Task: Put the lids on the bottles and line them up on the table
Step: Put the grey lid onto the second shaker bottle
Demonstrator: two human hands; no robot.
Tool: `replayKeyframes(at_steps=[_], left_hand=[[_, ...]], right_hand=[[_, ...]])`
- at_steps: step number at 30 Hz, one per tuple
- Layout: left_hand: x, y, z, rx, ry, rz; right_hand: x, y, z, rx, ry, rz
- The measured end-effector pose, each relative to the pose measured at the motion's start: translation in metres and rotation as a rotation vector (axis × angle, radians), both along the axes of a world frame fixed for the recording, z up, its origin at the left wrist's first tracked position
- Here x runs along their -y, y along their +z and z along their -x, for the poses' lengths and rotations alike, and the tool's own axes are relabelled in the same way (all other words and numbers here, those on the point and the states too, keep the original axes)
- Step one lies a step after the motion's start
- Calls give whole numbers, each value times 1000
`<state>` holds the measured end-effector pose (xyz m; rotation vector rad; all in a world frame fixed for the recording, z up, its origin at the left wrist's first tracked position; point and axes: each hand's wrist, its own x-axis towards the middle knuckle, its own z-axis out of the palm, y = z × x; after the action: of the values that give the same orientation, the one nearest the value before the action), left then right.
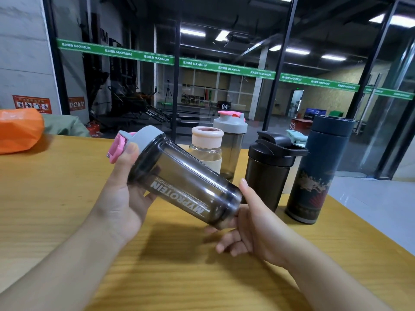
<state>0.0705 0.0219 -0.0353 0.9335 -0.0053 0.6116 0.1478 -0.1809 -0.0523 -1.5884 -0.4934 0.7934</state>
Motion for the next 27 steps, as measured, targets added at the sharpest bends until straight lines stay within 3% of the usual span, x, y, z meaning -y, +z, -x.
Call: replayKeyframes(at_steps=[5,10,22,27], left_hand=[[1,0,-2,-55,72,112],[4,0,-4,-122,98,206],[5,-5,-6,-140,-8,206],[11,-4,-5,-117,-27,117]], right_hand=[[0,-1,8,480,-137,127],[5,-3,5,694,-152,83],[10,-2,2,920,-212,65],[15,5,13,790,-216,50]])
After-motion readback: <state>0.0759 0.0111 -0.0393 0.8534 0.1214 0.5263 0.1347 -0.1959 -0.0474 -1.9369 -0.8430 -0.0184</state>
